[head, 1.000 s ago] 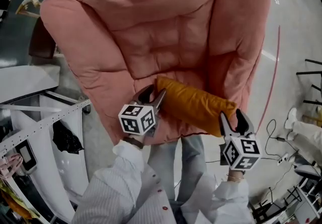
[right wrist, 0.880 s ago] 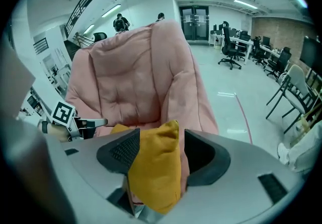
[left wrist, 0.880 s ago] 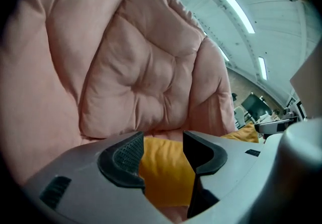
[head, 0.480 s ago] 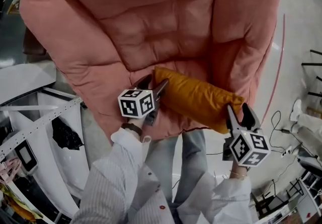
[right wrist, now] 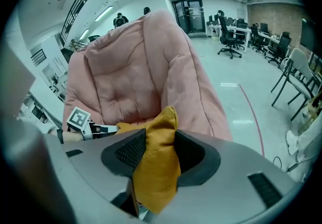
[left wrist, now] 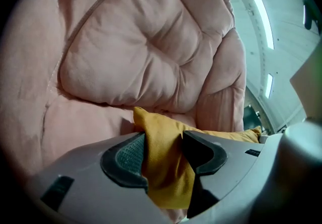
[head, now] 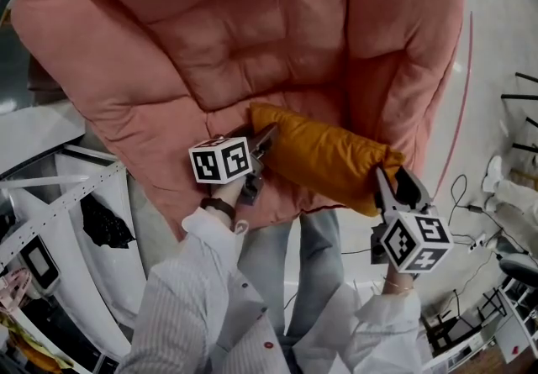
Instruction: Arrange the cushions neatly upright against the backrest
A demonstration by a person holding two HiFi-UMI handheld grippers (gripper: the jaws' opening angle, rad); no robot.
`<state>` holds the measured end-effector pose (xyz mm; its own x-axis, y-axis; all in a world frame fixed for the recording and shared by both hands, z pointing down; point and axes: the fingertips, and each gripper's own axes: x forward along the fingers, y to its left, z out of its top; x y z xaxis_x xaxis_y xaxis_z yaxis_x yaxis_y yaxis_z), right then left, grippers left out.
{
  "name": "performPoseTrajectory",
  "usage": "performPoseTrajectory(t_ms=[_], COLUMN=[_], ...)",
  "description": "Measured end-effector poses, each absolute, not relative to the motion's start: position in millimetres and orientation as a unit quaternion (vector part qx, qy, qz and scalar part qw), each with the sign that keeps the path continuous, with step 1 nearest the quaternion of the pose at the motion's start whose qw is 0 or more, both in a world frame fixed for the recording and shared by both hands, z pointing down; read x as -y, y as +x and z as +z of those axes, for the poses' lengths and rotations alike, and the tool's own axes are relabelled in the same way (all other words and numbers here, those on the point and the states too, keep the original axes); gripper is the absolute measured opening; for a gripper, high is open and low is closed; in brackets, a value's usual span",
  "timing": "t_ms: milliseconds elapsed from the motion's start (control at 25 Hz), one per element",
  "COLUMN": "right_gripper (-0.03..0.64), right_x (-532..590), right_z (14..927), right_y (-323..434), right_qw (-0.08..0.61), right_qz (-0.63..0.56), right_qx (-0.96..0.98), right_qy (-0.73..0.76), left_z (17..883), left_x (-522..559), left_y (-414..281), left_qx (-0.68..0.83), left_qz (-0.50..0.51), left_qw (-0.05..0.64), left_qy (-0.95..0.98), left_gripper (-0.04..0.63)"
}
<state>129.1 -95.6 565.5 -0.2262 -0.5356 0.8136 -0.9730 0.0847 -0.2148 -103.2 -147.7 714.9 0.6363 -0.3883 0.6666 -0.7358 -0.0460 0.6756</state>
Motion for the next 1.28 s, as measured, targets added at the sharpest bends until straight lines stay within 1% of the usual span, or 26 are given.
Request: performPoseTrajectory(t_ms=[120, 280, 720, 1280], right_gripper=[0.148, 0.124, 0.121, 0.118], right_x=[93, 92, 90, 132], right_z=[566, 565, 542, 519], right_y=[127, 125, 124, 102], right_qw=[0.286, 0.294, 0.295, 0.287], right_qz=[0.393, 0.392, 0.382, 0.356], right_qx=[0.681, 0.684, 0.693, 0.744], right_qy=[0.547, 0.541, 0.536, 0.488], left_z=[712, 710, 675, 621], left_x=[145, 144, 134, 128], left_y=[-104, -103, -112, -155], left_qx=[0.400, 0.402, 0.420, 0.505], left_qz=[0.151, 0.152, 0.143, 0.096], left_qw=[0.567, 0.563, 0.551, 0.529], left_qy=[0.704, 0.706, 0.706, 0.676], left_gripper=[0.212, 0.195, 0.193, 0.190])
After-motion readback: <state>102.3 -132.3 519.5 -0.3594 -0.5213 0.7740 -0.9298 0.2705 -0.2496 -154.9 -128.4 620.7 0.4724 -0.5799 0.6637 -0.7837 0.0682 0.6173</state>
